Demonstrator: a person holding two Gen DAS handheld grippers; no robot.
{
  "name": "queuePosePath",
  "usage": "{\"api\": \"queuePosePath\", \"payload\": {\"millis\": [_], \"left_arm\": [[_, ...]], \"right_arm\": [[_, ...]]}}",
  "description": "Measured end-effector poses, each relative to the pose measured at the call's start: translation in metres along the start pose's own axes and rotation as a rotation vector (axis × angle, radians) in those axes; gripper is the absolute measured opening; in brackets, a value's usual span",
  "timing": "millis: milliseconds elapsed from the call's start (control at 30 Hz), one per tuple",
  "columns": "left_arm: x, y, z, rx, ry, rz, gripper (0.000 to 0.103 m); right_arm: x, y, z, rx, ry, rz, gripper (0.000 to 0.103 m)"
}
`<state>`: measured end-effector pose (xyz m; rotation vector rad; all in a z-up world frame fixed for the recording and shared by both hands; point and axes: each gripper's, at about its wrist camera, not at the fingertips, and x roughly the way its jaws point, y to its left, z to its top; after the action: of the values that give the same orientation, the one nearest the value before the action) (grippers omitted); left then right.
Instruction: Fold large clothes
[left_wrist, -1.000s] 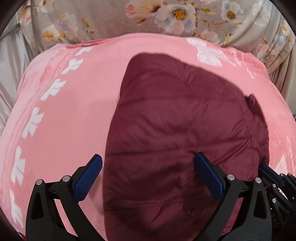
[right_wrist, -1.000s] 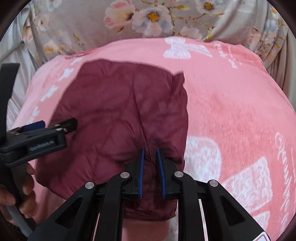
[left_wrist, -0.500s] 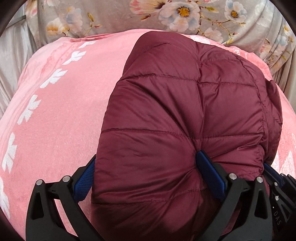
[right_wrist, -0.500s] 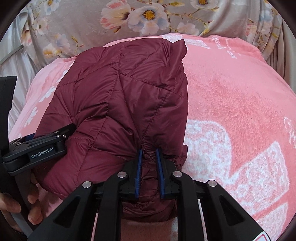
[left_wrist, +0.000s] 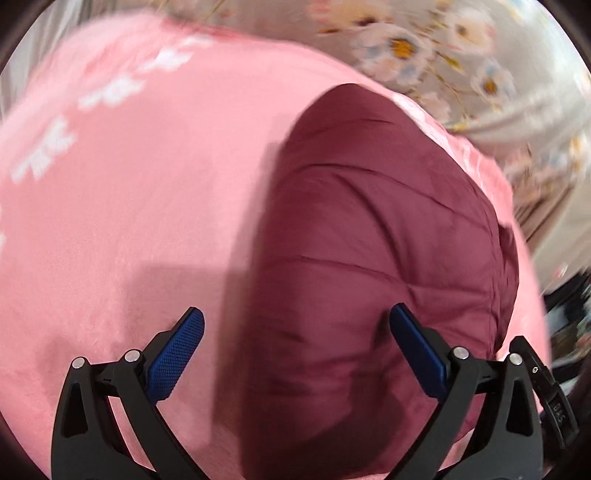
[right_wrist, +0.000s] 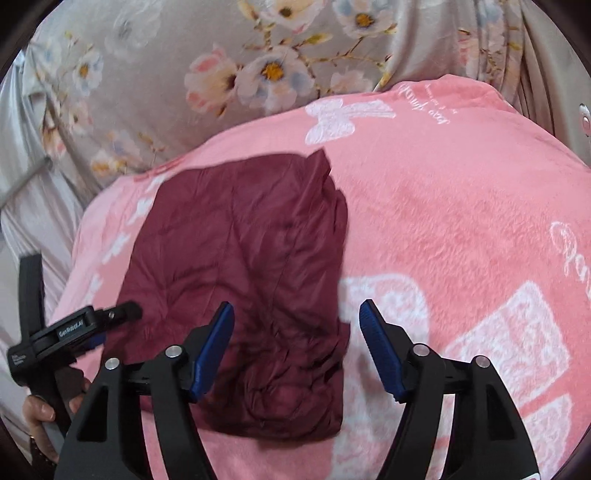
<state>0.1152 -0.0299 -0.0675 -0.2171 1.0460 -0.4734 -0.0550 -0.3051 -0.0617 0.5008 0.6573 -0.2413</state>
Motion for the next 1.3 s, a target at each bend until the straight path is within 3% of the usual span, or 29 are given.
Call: {"api": "queuePosePath", "payload": {"millis": [67,167,233,300,367,433,467,533,633,767,900,1100,1300], "left_arm": [[0.012,0.013,0.004,-0.066,0.059,-0.071,0.098],[0.013,0.008,0.006,-0.053,0.048,-0.097,0.098],[0.017,-0.001,0.006,-0.03,0.061,-0.108,0.098],[0.02,-0.01,0.006,0.002,0.073,-0.114,0.098],[0.022,-0.021,0.007,0.03,0.076,-0.135,0.086],[0.018,-0.029,0.007,0.055,0.059,-0.102,0.079],[0.015,-0.035,0.008,0.087,0.046,-0.088,0.074],[0.007,-0.044,0.012,0.133,0.019,-0.08,0.053],[-0.016,-0.052,0.028,0.186,-0.027,-0.149,0.042],[-0.047,-0.064,0.054,0.268,-0.123,-0.182,0.042],[-0.067,-0.071,0.089,0.341,-0.249,-0.162,0.042],[-0.059,-0.054,0.141,0.427,-0.414,-0.077,0.042],[-0.007,-0.004,0.183,0.452,-0.429,-0.021,0.043]], "right_arm": [[0.018,-0.006,0.007,0.052,0.057,0.037,0.071],[0.052,-0.019,0.007,0.176,0.166,0.128,0.071],[0.063,-0.025,0.002,0.255,0.178,0.193,0.077],[0.067,-0.025,0.002,0.258,0.168,0.208,0.074],[0.073,-0.021,0.005,0.243,0.192,0.243,0.056],[0.072,-0.018,0.01,0.24,0.193,0.265,0.029],[0.068,-0.016,0.015,0.227,0.177,0.264,0.023],[0.055,-0.004,0.024,0.172,0.135,0.229,0.017],[0.029,0.024,0.042,0.059,0.03,0.172,0.016],[0.007,0.06,0.074,-0.058,-0.1,0.157,0.016],[0.009,0.097,0.104,-0.144,-0.201,0.189,0.016],[0.069,0.142,0.136,-0.202,-0.258,0.28,0.016],[0.14,0.169,0.146,-0.215,-0.201,0.287,0.016]]}}
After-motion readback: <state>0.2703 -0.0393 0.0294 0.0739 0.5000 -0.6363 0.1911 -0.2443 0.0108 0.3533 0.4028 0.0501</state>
